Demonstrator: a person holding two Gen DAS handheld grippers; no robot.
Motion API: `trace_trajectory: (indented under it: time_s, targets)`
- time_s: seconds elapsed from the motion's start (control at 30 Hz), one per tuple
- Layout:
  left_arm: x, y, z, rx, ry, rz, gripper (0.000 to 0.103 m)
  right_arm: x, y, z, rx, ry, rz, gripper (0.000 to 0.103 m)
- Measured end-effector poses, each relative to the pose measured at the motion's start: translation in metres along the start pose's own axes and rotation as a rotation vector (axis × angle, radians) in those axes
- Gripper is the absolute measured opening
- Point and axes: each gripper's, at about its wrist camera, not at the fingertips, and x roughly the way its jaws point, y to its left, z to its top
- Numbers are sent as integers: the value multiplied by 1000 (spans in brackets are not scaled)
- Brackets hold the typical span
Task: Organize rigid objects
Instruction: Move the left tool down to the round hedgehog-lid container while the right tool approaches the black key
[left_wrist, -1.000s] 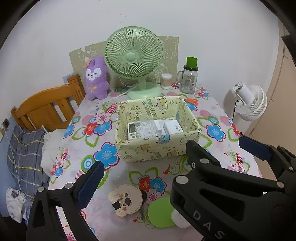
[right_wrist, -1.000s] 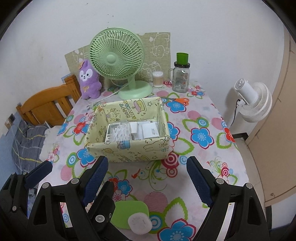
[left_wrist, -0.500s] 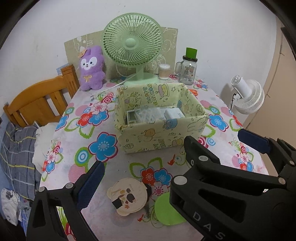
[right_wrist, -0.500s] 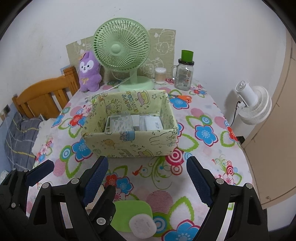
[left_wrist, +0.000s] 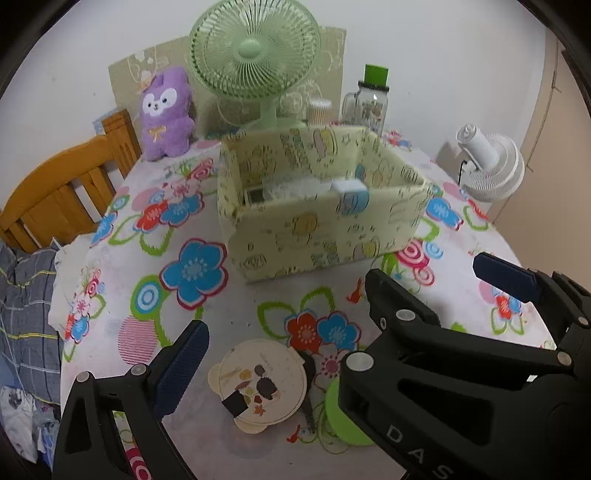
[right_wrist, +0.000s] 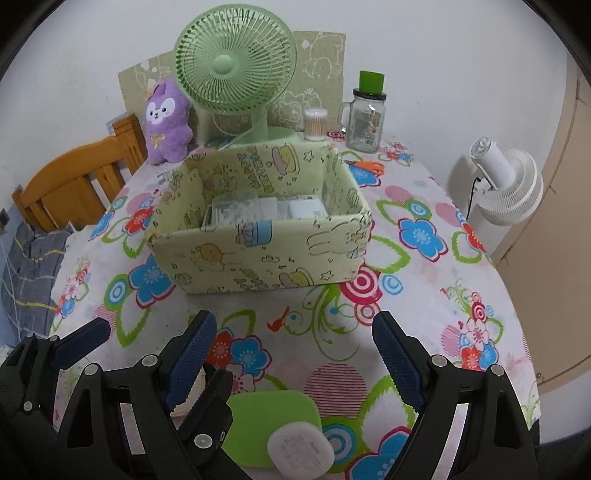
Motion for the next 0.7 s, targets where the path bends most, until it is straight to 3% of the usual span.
trace_trajectory:
  time_s: [0.4, 0.7]
  targets:
    - [30, 18, -23, 9, 87, 29, 100, 32, 17, -24, -3, 71, 43, 89]
    - [50, 26, -28, 29, 123, -26, 100, 48, 23, -31, -7, 106, 10, 89]
